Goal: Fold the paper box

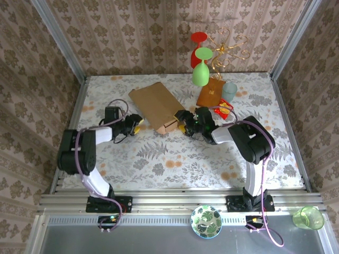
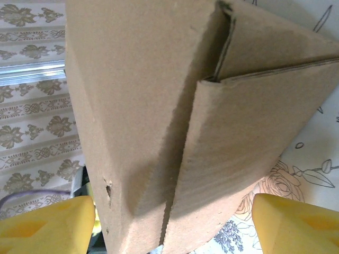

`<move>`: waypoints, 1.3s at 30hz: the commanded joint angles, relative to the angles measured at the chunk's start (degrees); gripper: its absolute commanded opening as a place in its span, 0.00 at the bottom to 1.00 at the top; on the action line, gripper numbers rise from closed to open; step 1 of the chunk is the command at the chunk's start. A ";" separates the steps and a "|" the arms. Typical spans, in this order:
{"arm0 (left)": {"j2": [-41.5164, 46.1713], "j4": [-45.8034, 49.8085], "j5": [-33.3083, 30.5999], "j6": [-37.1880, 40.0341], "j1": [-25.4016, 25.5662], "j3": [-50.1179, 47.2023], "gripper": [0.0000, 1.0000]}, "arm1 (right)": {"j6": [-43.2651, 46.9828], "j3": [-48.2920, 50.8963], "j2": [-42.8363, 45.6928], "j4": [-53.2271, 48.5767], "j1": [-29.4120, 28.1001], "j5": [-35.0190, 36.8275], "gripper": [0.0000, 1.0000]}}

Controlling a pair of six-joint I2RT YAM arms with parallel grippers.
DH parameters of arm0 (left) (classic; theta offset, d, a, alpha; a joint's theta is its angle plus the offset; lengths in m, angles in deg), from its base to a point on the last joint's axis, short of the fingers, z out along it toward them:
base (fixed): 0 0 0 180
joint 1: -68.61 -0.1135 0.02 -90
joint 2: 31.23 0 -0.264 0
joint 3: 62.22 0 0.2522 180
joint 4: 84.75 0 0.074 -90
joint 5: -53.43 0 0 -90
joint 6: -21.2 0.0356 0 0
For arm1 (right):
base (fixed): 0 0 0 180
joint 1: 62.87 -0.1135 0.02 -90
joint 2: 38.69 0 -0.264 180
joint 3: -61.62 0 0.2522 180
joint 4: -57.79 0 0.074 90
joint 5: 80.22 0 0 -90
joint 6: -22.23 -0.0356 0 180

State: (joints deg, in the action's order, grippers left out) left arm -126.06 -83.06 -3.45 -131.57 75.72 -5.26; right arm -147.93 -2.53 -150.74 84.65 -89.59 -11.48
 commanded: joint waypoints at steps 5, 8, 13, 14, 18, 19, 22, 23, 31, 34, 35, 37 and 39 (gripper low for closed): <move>7.06 0.69 -1.19 -5.48 0.95 2.29 0.66 | -0.61 -0.55 -1.12 1.48 0.31 -0.80 0.78; 2.33 1.42 1.64 -4.62 1.64 5.71 0.69 | -1.00 -1.18 -1.58 1.21 0.27 -1.15 0.78; -3.73 1.33 2.52 -3.06 2.88 9.02 0.68 | -1.25 -1.20 -1.42 0.88 0.27 -1.15 0.78; -5.14 -0.09 2.94 -3.73 3.15 9.45 0.67 | -1.25 -1.16 -1.41 0.73 0.26 -1.16 0.78; -8.45 -5.43 2.56 -5.63 4.42 10.00 0.59 | -1.23 -0.77 -1.58 0.68 0.35 -1.59 0.78; -8.90 -5.60 2.32 -5.48 4.64 10.14 0.57 | -1.14 -0.59 -1.75 0.82 0.43 -1.68 0.78; -9.32 -7.96 1.29 -5.41 4.62 7.95 0.49 | -0.90 0.05 -1.93 1.04 0.69 -1.79 0.78; -9.24 -8.61 0.72 -5.69 4.58 7.13 0.47 | -0.81 0.13 -2.02 1.27 0.83 -1.86 0.78; -11.89 -13.91 -0.06 -6.78 3.79 3.85 0.22 | -0.08 -0.36 -2.47 0.97 1.67 -2.77 0.78; -12.82 -16.82 0.09 -7.98 3.79 3.35 0.13 | 0.06 -0.32 -2.28 1.12 1.74 -3.07 0.77; -12.75 -17.43 -0.01 -8.07 3.80 3.04 0.10 | 0.19 -0.29 -2.12 1.01 1.80 -3.09 0.77; -12.54 -17.80 0.02 -8.00 3.54 2.65 0.04 | 0.87 -0.16 -1.61 0.63 2.02 -3.27 0.77; -12.23 -18.34 0.09 -7.91 3.17 1.77 0.03 | 1.56 0.28 -1.25 0.74 2.55 -3.55 0.77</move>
State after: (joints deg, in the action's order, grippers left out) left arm -137.93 -99.74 -2.58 -139.37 79.65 -1.82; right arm -148.50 -2.55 -151.92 84.81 -87.96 -14.56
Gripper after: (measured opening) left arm 0.050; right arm 0.775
